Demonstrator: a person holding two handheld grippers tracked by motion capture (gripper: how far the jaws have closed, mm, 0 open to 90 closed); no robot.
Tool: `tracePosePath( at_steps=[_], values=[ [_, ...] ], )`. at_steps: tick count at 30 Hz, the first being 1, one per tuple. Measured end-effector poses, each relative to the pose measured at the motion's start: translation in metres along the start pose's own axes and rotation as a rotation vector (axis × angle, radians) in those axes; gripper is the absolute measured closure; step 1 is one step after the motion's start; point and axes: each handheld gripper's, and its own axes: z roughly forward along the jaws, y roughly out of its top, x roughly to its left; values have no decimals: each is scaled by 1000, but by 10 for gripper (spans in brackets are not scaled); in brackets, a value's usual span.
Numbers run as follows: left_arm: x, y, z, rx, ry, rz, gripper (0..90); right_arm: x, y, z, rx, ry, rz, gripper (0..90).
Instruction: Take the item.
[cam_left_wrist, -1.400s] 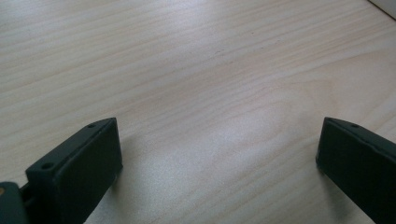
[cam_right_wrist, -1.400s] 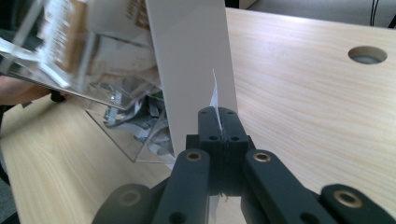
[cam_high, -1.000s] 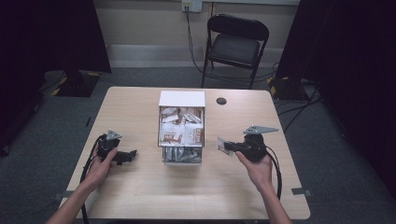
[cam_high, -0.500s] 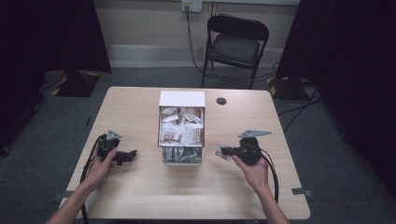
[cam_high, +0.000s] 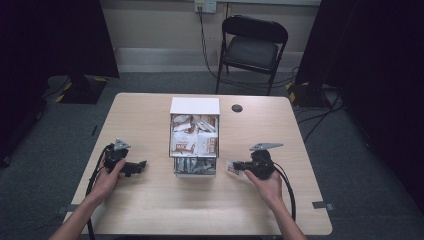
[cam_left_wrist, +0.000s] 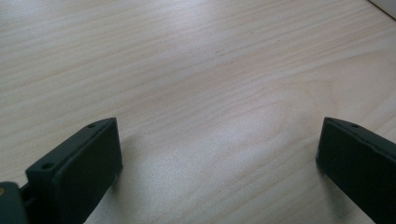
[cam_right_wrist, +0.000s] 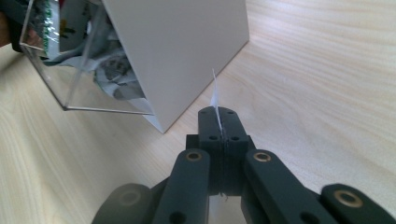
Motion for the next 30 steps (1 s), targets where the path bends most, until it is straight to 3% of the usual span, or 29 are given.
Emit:
tracePosePath(
  at_steps=[21,30],
  values=[
    [0,0,0,0,0,0,0,-14,-5,20,12,-23,40,896],
    [0,0,0,0,0,0,0,-17,-9,25,23,-54,27,877]
  ],
)
